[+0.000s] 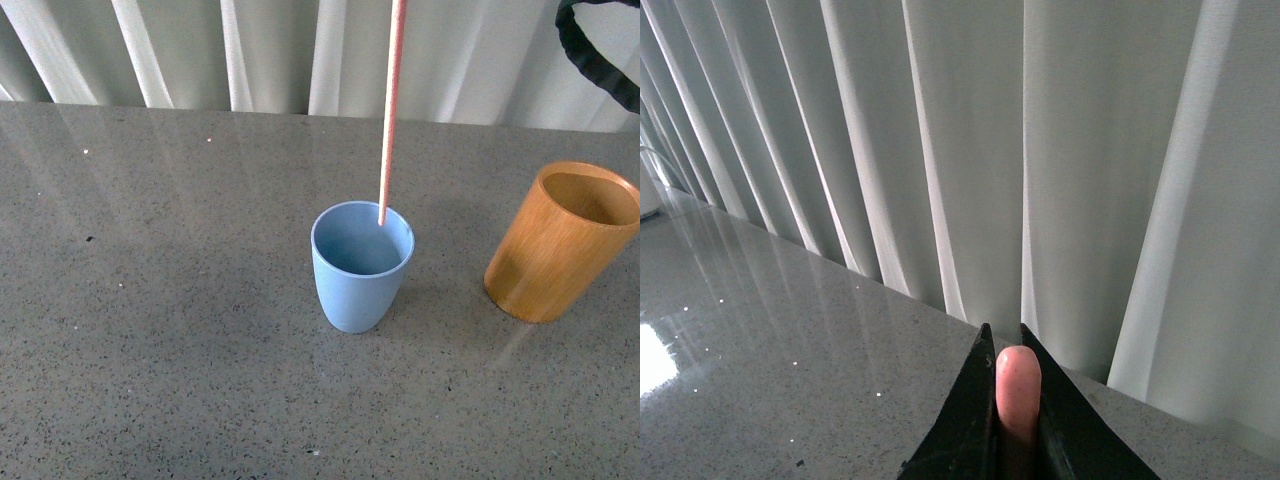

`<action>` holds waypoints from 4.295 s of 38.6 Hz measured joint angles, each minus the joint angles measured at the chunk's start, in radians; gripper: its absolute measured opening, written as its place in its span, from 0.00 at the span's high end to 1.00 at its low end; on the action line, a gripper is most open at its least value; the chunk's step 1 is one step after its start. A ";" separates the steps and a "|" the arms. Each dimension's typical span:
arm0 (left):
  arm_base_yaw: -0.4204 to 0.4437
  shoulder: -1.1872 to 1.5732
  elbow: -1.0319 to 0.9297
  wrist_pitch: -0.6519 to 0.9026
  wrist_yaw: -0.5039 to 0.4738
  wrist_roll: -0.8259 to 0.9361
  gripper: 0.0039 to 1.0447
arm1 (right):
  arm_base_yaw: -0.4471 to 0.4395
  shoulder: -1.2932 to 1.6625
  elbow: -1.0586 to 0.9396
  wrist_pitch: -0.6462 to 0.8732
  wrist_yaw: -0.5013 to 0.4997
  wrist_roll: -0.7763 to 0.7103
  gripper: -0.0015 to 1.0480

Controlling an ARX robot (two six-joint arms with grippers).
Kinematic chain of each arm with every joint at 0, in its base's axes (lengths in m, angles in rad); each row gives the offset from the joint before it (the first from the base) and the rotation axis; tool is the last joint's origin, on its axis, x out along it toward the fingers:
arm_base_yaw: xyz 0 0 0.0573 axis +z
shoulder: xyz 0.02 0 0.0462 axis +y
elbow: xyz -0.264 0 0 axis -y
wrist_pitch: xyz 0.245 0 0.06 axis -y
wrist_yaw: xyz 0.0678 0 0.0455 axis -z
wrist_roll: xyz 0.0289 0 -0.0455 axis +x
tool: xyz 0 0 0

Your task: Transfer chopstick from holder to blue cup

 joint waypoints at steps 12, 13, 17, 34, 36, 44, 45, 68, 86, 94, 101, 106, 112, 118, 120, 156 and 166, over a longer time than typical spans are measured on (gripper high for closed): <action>0.000 0.000 0.000 0.000 0.000 0.000 0.06 | 0.027 0.109 0.064 0.018 -0.003 0.002 0.98; 0.000 0.000 0.000 0.000 0.000 0.000 0.06 | 0.029 0.119 0.064 0.020 0.001 0.005 0.98; 0.000 0.000 0.000 0.000 0.000 0.000 0.06 | 0.039 0.156 0.065 0.037 0.007 0.005 0.98; 0.000 0.000 0.000 0.000 0.000 0.000 0.06 | 0.056 0.228 0.077 0.014 0.074 0.035 0.54; 0.000 0.000 0.000 0.000 0.000 0.000 0.06 | 0.053 0.213 0.076 0.011 0.086 0.037 0.48; 0.000 0.000 0.000 0.000 0.000 0.000 0.06 | 0.021 0.070 0.035 -0.019 0.123 0.039 0.19; 0.000 0.000 0.000 0.000 0.000 0.000 0.06 | 0.011 0.035 0.023 -0.036 0.134 0.032 0.14; 0.000 -0.001 0.000 0.000 0.000 0.000 0.06 | -0.355 -0.657 -0.312 -0.673 0.469 -0.029 0.10; 0.000 -0.001 0.000 0.000 -0.002 0.000 0.06 | -0.449 -0.872 -0.608 -0.354 0.212 -0.099 0.96; 0.000 -0.001 0.000 0.000 0.000 0.000 0.06 | -0.449 -0.978 -0.658 -0.416 0.212 -0.102 0.99; 0.000 -0.001 0.000 0.000 0.000 0.000 0.06 | -0.449 -1.059 -0.681 -0.471 0.211 -0.102 0.99; 0.000 -0.001 0.000 0.000 0.000 0.000 0.06 | -0.449 -1.109 -0.710 -0.482 0.212 -0.102 0.99; 0.000 -0.001 0.000 0.000 -0.001 0.000 0.06 | -0.449 -1.192 -0.719 -0.543 0.212 -0.102 0.99; 0.000 -0.001 0.000 0.000 -0.001 0.000 0.06 | -0.449 -1.264 -0.719 -0.607 0.212 -0.102 0.99; 0.000 -0.001 0.000 0.000 -0.001 0.000 0.06 | -0.449 -1.292 -0.719 -0.634 0.212 -0.102 0.99; 0.000 -0.001 0.000 0.000 -0.001 0.000 0.06 | -0.449 -1.704 -0.719 -1.059 0.213 -0.101 0.99; 0.000 -0.002 0.000 0.000 0.000 0.000 0.06 | -0.449 -1.720 -0.719 -1.065 0.213 -0.101 0.99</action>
